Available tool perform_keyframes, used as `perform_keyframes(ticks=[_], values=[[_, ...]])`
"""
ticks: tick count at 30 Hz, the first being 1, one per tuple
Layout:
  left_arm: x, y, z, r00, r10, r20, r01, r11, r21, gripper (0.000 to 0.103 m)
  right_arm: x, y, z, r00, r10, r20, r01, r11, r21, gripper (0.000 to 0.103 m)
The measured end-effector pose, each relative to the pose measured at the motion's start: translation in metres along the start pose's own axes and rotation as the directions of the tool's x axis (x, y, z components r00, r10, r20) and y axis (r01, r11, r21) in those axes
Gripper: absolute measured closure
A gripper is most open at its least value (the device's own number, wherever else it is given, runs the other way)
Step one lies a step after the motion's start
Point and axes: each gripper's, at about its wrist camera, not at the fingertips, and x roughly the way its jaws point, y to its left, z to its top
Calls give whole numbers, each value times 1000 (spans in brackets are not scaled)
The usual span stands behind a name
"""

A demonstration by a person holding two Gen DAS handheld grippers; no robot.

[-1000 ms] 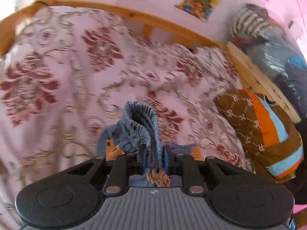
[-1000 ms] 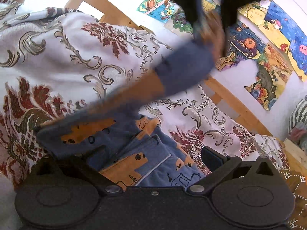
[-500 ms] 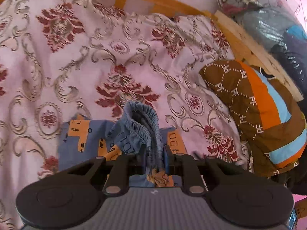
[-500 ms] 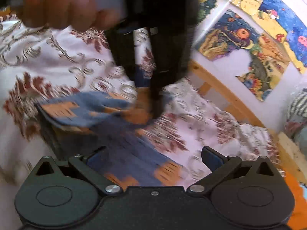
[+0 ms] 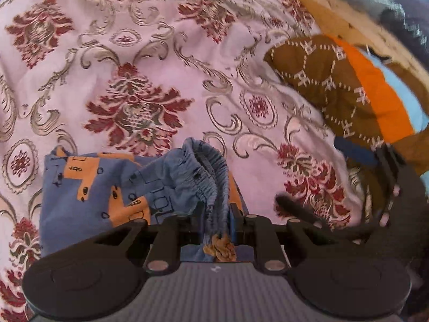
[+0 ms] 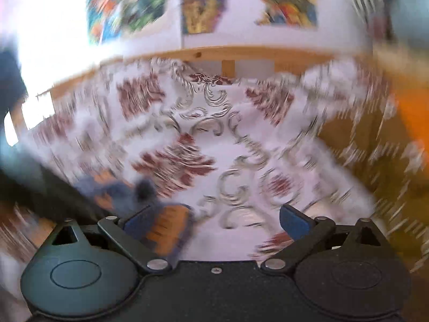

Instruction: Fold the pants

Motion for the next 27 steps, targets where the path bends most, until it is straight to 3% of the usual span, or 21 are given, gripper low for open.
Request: perform_keyframes(ticks=[2, 6, 11, 23, 27], values=[[8, -10, -1, 1000, 29, -7, -29, 999, 35, 84, 6, -12, 3, 997, 73, -16, -71, 993, 94, 13], [17, -20, -4, 998, 60, -5, -60, 997, 54, 83, 14, -19, 7, 988, 153, -20, -148, 978, 147, 25], [19, -28, -13, 997, 74, 17, -75, 994, 86, 83, 32, -28, 7, 953, 292, -78, -265, 930, 253, 40], [26, -37, -26, 993, 103, 52, -109, 985, 136, 82, 55, -27, 2, 930, 348, -116, -301, 905, 301, 57], [26, -39, -29, 992, 114, 58, -122, 981, 152, 82, 57, -27, 2, 929, 351, -116, -303, 903, 304, 75]])
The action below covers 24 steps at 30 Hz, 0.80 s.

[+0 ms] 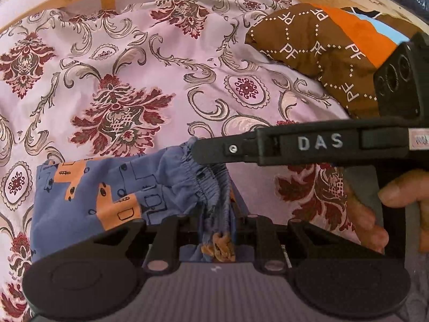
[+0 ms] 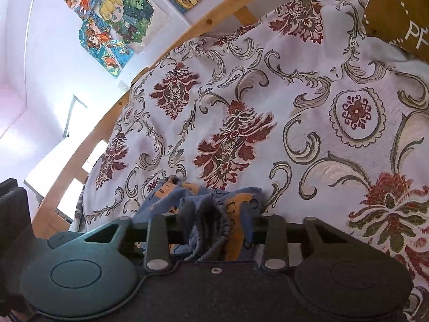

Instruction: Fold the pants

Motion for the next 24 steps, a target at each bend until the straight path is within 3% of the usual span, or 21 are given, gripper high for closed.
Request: perform_keyframes(ticks=[6, 12, 19, 21, 24], values=[[-2, -5, 1, 1000, 23, 3, -23, 1000, 10, 82, -3, 2, 1, 1000, 13, 19, -13, 1000, 4, 88], [-9, -11, 6, 999, 32, 12, -32, 999, 18, 82, -10, 0, 4, 999, 4, 45, -4, 1000, 7, 89], [2, -19, 9, 999, 32, 1, -32, 999, 21, 81, -6, -6, 0, 997, -69, 28, 69, 998, -4, 88], [5, -17, 7, 1000, 14, -4, -14, 1000, 11, 78, -7, -6, -2, 994, -105, 29, 105, 994, -21, 81], [3, -13, 5, 999, -39, 3, 40, 999, -9, 58, -11, -4, -4, 989, -141, 44, 143, 988, -52, 69]])
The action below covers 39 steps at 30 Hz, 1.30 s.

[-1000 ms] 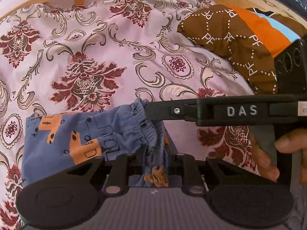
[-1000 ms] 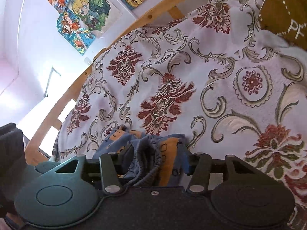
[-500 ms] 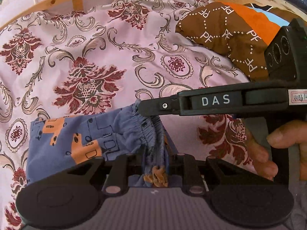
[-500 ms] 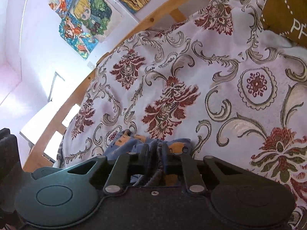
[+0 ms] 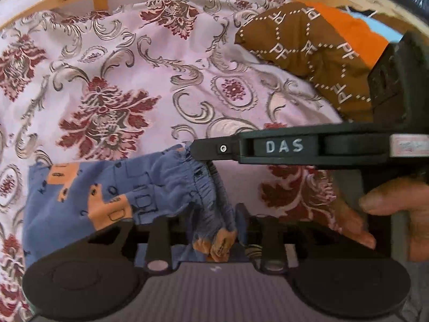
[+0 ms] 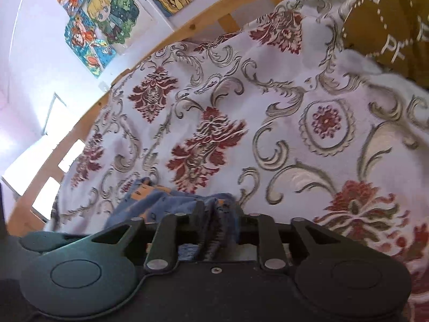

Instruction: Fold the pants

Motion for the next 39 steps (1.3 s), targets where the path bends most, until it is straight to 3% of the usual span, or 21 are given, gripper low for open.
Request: perform_keyframes(ticks=[1, 3, 6, 9, 12, 16, 18, 20, 23, 24, 29, 32, 36, 39], values=[[-4, 2, -1, 1000, -24, 5, 24, 1000, -3, 44, -2, 2, 0, 1000, -12, 7, 12, 1000, -13, 67], [-14, 7, -5, 998, -52, 18, 52, 999, -1, 32, -6, 7, -2, 999, -43, 28, 45, 998, -50, 56], [-35, 23, -14, 998, -60, 33, 60, 998, 1, 24, -11, 20, -6, 994, -91, 64, 97, 990, -101, 42], [-60, 53, -27, 997, -27, 68, 31, 998, -60, 13, -16, 37, -14, 989, -124, 76, 134, 981, -142, 35], [-75, 87, -42, 994, 68, 87, -55, 987, -152, 8, -15, 57, -26, 981, -182, 67, 192, 964, -187, 29], [-73, 124, -64, 985, 165, 43, -147, 949, -278, 7, -7, 65, -49, 947, -322, 10, 318, 930, -183, 26], [-60, 135, -75, 979, 203, -34, -204, 933, -295, 7, -7, 68, -56, 934, -358, 4, 350, 911, -218, 20], [-41, 142, -84, 958, 246, -150, -279, 923, -265, 5, -15, 72, -56, 929, -369, 32, 366, 902, -227, 18], [-44, 150, -85, 965, 211, -158, -251, 918, -306, 5, -33, 83, -56, 911, -395, 121, 413, 879, -239, 7], [-50, 151, -84, 965, 214, -150, -251, 919, -305, 5, -34, 89, -55, 899, -407, 161, 437, 857, -273, 3], [-80, 158, -77, 958, 274, -85, -287, 919, -270, 2, -2, 119, -48, 852, -423, 310, 523, 717, -461, 1], [-86, 159, -54, 950, 312, -14, -306, 921, -241, 0, 29, 128, -51, 792, -468, 392, 610, 611, -505, 1], [-64, 163, -24, 924, 360, 127, -326, 918, -226, 0, 56, 132, -64, 728, -504, 465, 683, 478, -552, 1], [-29, 172, -11, 914, 383, 132, -349, 910, -225, 0, 64, 127, -74, 706, -517, 484, 701, 414, -580, 1]])
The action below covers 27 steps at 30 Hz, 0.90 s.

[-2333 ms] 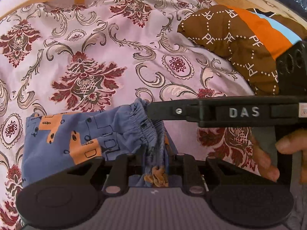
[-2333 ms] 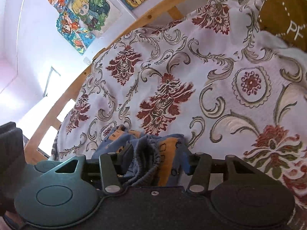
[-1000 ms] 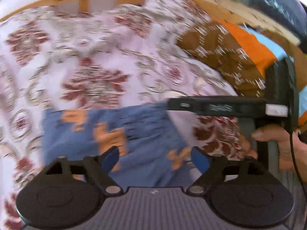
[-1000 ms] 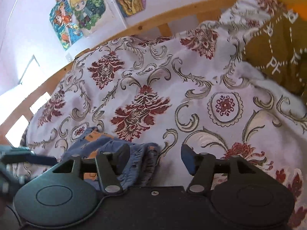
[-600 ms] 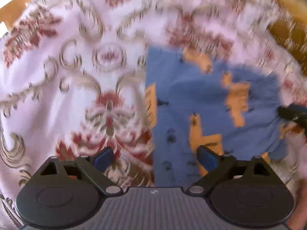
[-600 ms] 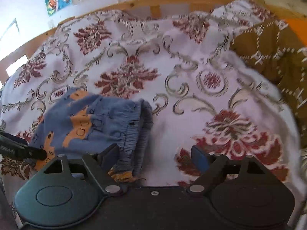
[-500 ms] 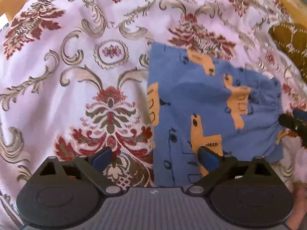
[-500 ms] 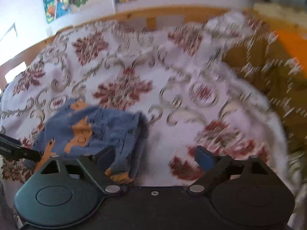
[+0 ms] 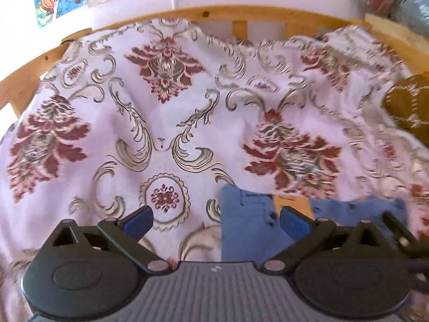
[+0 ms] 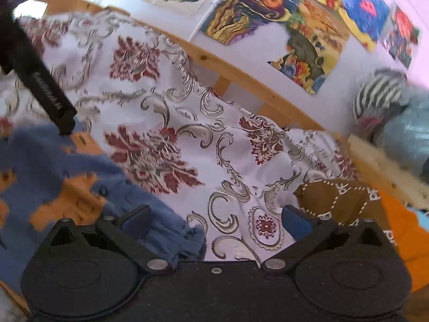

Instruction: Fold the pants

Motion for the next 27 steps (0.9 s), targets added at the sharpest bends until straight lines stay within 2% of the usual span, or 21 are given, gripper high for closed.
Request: perform_keyframes(ticks=[3, 6, 9, 13, 19, 23, 25, 27], values=[[23, -2, -6, 999, 37, -16, -37, 999, -3, 0, 6, -1, -4, 1000, 6, -25, -6, 1000, 4, 1], [35, -1, -14, 999, 35, -42, -35, 999, 8, 0, 1, -5, -2, 1000, 4, -4, -4, 999, 39, 1], [38, 4, -17, 998, 35, -59, -35, 999, -9, 0, -13, -14, 3, 1000, 15, 10, -16, 997, 74, 1], [32, 13, -13, 998, 37, -57, -40, 998, -48, 0, -34, -26, 6, 998, 68, 0, -67, 990, 124, 1], [0, 24, -20, 996, 7, -85, -13, 997, -71, 0, -56, -34, 2, 986, 137, -99, -120, 980, 157, 1], [-27, 32, -41, 988, -50, -147, 38, 996, -83, 0, -58, -32, -13, 963, 187, -196, -159, 976, 150, 1], [-35, 29, -53, 979, -78, -187, 70, 996, -49, 0, -53, -27, -23, 946, 190, -264, -162, 979, 123, 1], [-33, 20, -65, 965, -32, -259, 45, 998, 45, 0, -52, -26, -28, 936, 203, -289, -174, 977, 122, 1]])
